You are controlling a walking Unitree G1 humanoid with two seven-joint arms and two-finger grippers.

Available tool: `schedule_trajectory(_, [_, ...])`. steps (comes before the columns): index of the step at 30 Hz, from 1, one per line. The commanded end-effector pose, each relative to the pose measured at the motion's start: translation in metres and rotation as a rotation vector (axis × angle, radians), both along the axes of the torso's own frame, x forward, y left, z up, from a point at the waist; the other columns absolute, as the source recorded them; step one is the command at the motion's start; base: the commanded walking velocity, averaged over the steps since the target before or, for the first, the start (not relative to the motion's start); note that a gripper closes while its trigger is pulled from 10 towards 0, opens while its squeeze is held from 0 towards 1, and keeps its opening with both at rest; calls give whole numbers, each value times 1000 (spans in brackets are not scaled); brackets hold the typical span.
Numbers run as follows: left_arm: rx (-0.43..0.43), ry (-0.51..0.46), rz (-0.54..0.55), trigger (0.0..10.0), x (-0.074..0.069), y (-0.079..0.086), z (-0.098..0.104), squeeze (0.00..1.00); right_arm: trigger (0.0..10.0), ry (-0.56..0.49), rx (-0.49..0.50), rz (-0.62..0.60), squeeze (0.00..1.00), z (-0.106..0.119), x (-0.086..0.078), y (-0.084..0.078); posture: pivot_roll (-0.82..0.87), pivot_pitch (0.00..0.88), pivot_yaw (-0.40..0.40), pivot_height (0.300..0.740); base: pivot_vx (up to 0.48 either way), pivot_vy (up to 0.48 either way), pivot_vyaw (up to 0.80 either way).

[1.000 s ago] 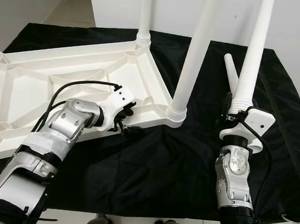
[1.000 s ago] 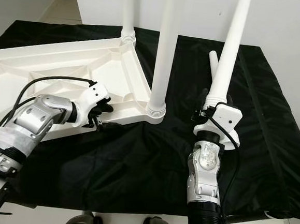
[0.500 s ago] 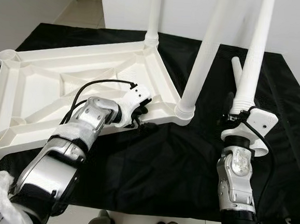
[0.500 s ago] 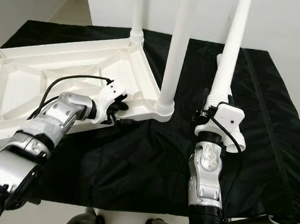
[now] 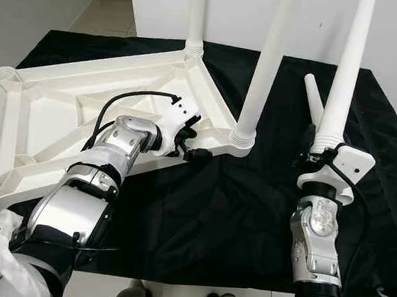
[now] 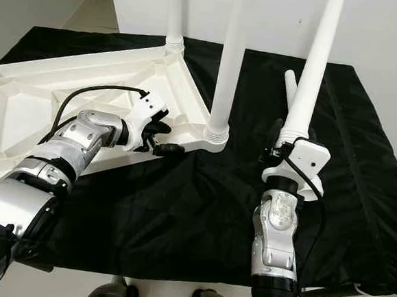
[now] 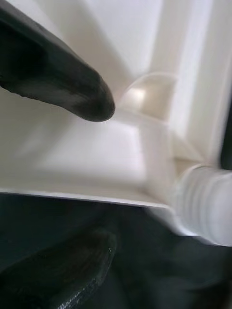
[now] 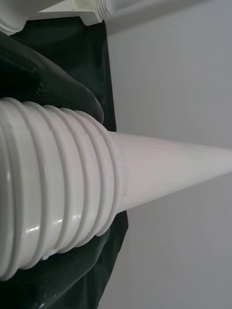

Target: Building children table

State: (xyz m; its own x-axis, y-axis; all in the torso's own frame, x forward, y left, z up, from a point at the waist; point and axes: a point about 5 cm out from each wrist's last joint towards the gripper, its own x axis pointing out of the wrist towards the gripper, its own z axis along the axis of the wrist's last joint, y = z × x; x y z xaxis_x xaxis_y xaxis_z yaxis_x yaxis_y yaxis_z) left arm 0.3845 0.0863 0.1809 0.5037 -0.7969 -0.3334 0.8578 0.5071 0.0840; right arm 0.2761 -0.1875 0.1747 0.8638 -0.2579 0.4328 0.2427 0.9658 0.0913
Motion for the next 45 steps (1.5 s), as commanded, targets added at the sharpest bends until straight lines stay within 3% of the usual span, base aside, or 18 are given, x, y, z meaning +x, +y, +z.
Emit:
schedule_trajectory(1, [-22,-185,472,10000,20,17,16,0,10000,-11,-7,-1,0,3,-3,2,-36,56,53,740,0,0,0])
schedule_trajectory(2, [-74,-188,397,10000,17,16,22,0,10000,-10,-12,0,0,3,-4,1,-33,57,52,740,0,0,0])
schedule_trajectory(4, [-74,-188,397,10000,17,16,22,0,10000,-10,-12,0,0,3,-4,1,-33,57,52,740,0,0,0])
schedule_trajectory(8, [-153,-180,312,10000,14,24,30,0,10000,-7,-17,4,0,3,-8,1,-27,57,50,740,0,0,0])
schedule_trajectory(10, [-208,-168,283,10000,13,41,38,0,10000,-2,-19,5,0,2,-12,0,-24,57,49,740,0,0,0])
schedule_trajectory(12, [-169,-185,331,10000,14,58,38,0,10000,3,-23,5,0,1,-14,-2,-22,57,46,740,0,0,0])
schedule_trajectory(16, [-134,-165,375,10000,15,71,34,0,10000,6,-26,1,0,1,-15,-4,-23,57,46,740,0,0,0])
schedule_trajectory(20, [-120,-81,207,10000,-1,85,22,0,10000,20,-34,-1,0,0,-17,-5,-17,57,40,740,0,0,0])
schedule_trajectory(22, [-37,-27,129,10000,-13,91,6,0,10000,26,-41,0,0,-1,-19,-7,-12,55,37,740,0,0,0])
schedule_trajectory(29, [45,38,131,10000,-20,98,-12,0,10000,33,-51,-3,0,-1,-21,-10,-12,56,41,740,0,0,0])
schedule_trajectory(34, [28,78,206,10000,-21,104,-21,0,10000,42,-52,-20,0,-3,-25,-14,-12,54,36,740,0,0,0])
schedule_trajectory(45, [-49,106,170,10000,-29,103,-15,0,10000,56,-61,-17,0,-4,-25,-15,-8,45,26,740,0,0,0])
